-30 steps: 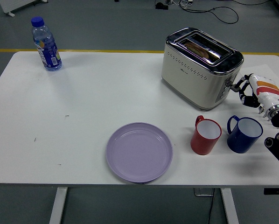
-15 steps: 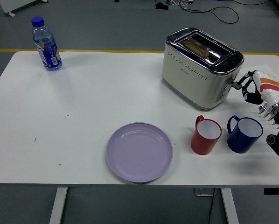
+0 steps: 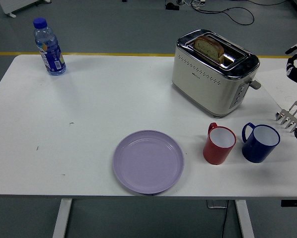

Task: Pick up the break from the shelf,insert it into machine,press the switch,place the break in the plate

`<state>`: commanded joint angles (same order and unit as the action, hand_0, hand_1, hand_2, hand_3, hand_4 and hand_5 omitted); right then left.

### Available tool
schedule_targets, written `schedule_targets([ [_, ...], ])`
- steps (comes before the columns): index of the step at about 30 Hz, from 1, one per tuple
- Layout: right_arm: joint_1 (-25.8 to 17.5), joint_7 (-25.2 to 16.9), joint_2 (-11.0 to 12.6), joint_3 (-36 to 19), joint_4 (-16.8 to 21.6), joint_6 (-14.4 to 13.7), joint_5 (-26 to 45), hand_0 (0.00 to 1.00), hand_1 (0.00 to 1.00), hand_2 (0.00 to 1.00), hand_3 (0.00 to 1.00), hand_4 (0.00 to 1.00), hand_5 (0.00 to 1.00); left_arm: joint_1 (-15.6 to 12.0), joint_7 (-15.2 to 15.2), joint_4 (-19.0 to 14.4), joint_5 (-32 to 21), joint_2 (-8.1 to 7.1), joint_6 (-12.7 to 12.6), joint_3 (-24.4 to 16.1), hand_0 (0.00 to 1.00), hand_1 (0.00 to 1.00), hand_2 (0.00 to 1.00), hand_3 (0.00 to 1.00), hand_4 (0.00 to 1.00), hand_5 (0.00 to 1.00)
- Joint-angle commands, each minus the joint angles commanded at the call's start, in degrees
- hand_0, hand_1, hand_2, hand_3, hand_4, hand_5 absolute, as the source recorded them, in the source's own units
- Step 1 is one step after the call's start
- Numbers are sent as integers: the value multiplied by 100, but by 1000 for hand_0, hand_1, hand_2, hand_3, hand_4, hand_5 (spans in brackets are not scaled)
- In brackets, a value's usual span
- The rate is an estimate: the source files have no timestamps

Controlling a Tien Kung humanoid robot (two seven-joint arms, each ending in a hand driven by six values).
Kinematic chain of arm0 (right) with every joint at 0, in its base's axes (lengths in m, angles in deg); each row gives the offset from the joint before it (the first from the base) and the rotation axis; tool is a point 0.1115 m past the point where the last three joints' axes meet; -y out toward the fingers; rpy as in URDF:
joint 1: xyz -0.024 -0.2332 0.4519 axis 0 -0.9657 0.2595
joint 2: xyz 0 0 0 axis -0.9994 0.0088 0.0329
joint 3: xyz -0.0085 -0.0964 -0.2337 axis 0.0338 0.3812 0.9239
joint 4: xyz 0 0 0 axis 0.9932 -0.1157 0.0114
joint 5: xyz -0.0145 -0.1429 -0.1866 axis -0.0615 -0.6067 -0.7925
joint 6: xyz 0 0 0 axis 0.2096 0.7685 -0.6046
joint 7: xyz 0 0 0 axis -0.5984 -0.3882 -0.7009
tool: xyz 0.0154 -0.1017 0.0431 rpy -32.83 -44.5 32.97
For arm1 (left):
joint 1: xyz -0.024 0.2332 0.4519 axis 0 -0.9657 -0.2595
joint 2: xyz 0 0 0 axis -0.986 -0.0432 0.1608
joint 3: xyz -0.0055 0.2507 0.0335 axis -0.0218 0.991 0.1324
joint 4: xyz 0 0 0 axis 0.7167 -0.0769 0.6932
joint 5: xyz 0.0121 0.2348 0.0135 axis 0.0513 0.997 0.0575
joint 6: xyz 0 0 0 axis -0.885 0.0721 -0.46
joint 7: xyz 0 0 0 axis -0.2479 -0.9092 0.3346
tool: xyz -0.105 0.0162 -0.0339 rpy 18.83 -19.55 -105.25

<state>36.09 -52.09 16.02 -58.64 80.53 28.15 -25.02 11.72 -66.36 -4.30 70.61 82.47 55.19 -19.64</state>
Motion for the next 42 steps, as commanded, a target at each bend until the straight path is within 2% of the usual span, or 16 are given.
schedule_targets([
  [1,7,-27,20,-14,70,50,85,572,607,678,753,609,269,1,1,0,-1,0,1,1,614,484,453,571,336,900],
  [4,65,-104,98,-34,336,415,510,572,607,678,753,609,269,4,5,0,9,0,9,-5,614,484,453,571,336,900],
  [6,93,-114,122,-36,414,549,600,572,607,678,753,609,269,5,5,0,2,0,10,6,614,484,453,571,336,900],
  [7,127,-135,144,-26,470,623,642,775,766,877,873,707,376,5,4,0,-8,0,10,14,614,484,451,571,336,901],
  [10,255,-203,183,49,591,812,813,775,766,877,873,707,376,1,7,0,-13,0,7,22,614,484,451,571,336,901],
  [12,282,-219,186,72,607,843,866,775,766,877,873,707,376,0,8,0,-19,0,6,28,614,484,451,571,336,901],
  [14,394,-247,182,188,608,948,1040,805,790,901,873,738,390,-4,7,0,-30,0,3,37,614,483,451,571,336,902],
  [20,886,-173,112,645,461,1182,1471,815,802,906,882,754,393,-12,15,0,15,0,0,14,614,482,450,571,336,903],
  [24,1174,-134,67,899,325,1298,1466,815,802,906,882,754,393,-21,19,0,49,0,-1,-7,614,482,450,571,336,903],
  [25,1264,-118,49,975,277,1359,1417,824,810,901,855,829,292,-24,20,0,59,0,-2,-14,614,480,448,571,337,904],
  [30,1718,-176,-197,1338,-95,1511,1047,824,810,901,855,829,292,-49,38,0,159,0,-7,-86,614,480,448,571,337,904],
  [31,1756,-172,-231,1369,-131,1538,1024,811,798,881,851,870,250,-51,39,0,164,0,-9,-89,614,479,447,570,337,904],
  [35,2071,-87,-546,1618,-512,1758,925,811,798,881,851,870,250,-58,42,0,163,0,-15,-71,614,479,447,570,337,904],
  [36,2136,-66,-614,1663,-593,1769,882,811,798,881,851,870,250,-57,39,0,151,0,-19,-62,614,479,447,570,337,904],
  [37,2179,-53,-659,1691,-649,1771,851,789,785,828,831,838,271,-56,37,0,138,0,-21,-54,614,478,448,570,336,902],
  [42,2418,29,-942,1850,-1030,1810,867,789,785,828,831,838,271,-27,23,0,42,0,-37,16,614,478,448,570,336,902],
])
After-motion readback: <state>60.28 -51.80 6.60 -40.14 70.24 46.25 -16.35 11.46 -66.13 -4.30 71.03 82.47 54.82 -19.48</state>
